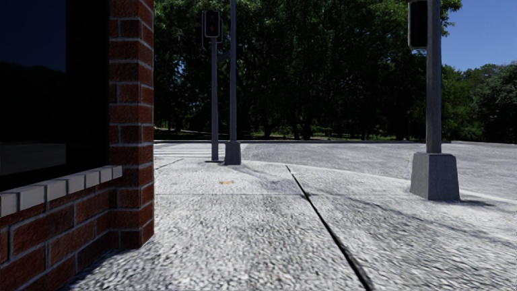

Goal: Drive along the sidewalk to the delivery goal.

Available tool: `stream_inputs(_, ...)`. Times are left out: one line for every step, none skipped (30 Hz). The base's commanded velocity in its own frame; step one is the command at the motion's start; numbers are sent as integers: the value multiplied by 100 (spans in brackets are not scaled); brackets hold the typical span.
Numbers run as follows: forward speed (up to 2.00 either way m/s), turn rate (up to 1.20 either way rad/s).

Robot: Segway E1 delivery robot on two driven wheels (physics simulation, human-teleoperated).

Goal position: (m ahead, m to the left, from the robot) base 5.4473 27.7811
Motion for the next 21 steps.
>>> stream_inputs(154, 0)
stream_inputs(154, 0)
stream_inputs(154, 0)
stream_inputs(154, 0)
stream_inputs(154, 0)
stream_inputs(154, 0)
stream_inputs(154, 0)
stream_inputs(154, 0)
stream_inputs(154, 0)
stream_inputs(154, 7)
stream_inputs(154, 12)
stream_inputs(154, 12)
stream_inputs(154, 23)
stream_inputs(154, 31)
stream_inputs(154, 31)
stream_inputs(154, 34)
stream_inputs(154, 34)
stream_inputs(154, 35)
stream_inputs(154, 35)
stream_inputs(154, 36)
stream_inputs(154, 37)
